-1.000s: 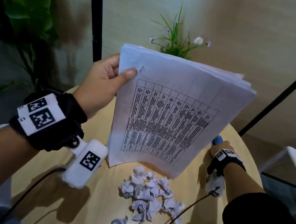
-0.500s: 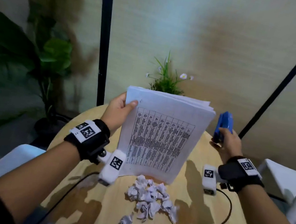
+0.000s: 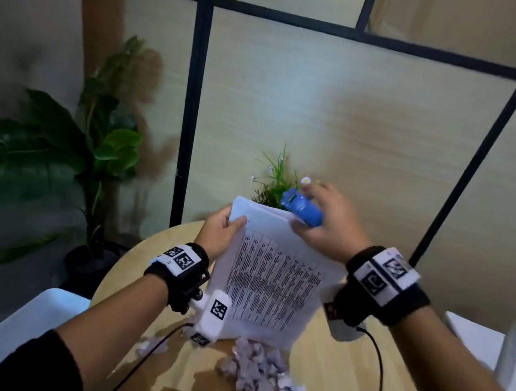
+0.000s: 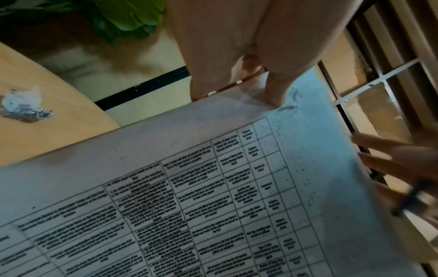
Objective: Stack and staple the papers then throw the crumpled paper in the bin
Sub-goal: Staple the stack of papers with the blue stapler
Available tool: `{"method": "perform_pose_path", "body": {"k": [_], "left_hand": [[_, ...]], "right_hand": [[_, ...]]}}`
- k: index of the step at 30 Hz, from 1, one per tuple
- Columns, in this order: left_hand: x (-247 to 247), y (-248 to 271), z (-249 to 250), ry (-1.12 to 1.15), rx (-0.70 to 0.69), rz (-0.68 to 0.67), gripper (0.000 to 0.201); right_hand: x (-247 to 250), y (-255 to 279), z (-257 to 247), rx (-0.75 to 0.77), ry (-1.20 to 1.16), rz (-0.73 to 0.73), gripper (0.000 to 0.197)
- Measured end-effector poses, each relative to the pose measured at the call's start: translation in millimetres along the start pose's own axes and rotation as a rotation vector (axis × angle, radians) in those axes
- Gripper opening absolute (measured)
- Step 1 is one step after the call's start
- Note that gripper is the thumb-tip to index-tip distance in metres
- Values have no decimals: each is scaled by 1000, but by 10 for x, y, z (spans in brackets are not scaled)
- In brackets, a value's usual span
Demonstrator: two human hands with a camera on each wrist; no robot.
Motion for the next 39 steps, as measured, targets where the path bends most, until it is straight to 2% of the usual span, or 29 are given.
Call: {"method": "perform_pose_path", "body": {"k": [2, 4, 7, 10, 13, 15, 17, 19, 20, 21, 22, 24, 25, 26, 28, 29, 30, 33, 35, 39], "left_hand": [[-89, 17, 89, -49, -60, -29, 21], [-153, 35, 154, -68, -98, -54, 20], [-175, 38, 158, -81, -102, -86, 21], [-125, 40, -99, -159, -7, -101, 27], [-45, 107, -493, -309, 87, -90, 25], [-27, 153, -678, -381, 131, -69, 35], [-44, 231, -842, -398, 206, -57, 57], [-56, 304, -1027, -339, 263, -60, 125], [-48, 309, -1157, -311, 297, -55, 150], [-36, 315, -1255, -311, 310, -43, 159], [6, 305, -1409, -344, 349, -37, 156], [107, 291, -1695, -362, 399, -18, 129], [144, 283, -1776, -300, 412, 2, 116], [197, 268, -1944, -239, 456, -4, 98], [187, 322, -1888, -215, 470, -5, 27], [220, 335, -1923, -262, 483, 8, 20], [252, 343, -1970, -329, 485, 2, 30], [249, 418, -2168, -363, 550, -77, 27], [191, 480, -2100, -332, 583, -107, 33], [257, 446, -2078, -409, 562, -40, 34]], "right_hand": [[-250, -29, -82, 59, 258, -115, 17], [-328, -64, -69, 11, 252, -138, 14], [-272, -104, 49, -94, 140, -91, 19], [-110, -129, 78, -113, 60, -28, 24], [-35, -193, 73, -94, 57, -25, 27], [-49, -234, 51, -84, 82, -46, 27], [-107, -274, 16, -68, 113, -79, 27], [-165, -312, -19, -54, 150, -103, 28], [-191, -330, -31, -51, 165, -114, 29], [-217, -348, -39, -46, 178, -125, 29], [-240, -366, -45, -43, 188, -136, 29], [-278, -415, -33, -37, 188, -147, 29], [-296, -443, -17, -37, 184, -150, 30], [-312, -471, -1, -40, 187, -155, 30], [-360, -522, 40, -46, 195, -167, 30], [-385, -544, 64, -50, 196, -173, 30], [-411, -563, 84, -57, 196, -183, 31], [-441, -617, 146, -81, 182, -179, 31], [-420, -643, 187, -97, 179, -152, 31], [-414, -667, 254, -100, 174, -150, 29]]}}
Point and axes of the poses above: each hand's wrist, its own y-axis away from the middle knuckle, its own x-axis out of the back of the hand, z = x × y, the point moved 7 cm from there along -y, towards the middle knuckle, and after that the axes turned 4 degrees about y, right-handed, at the moved point
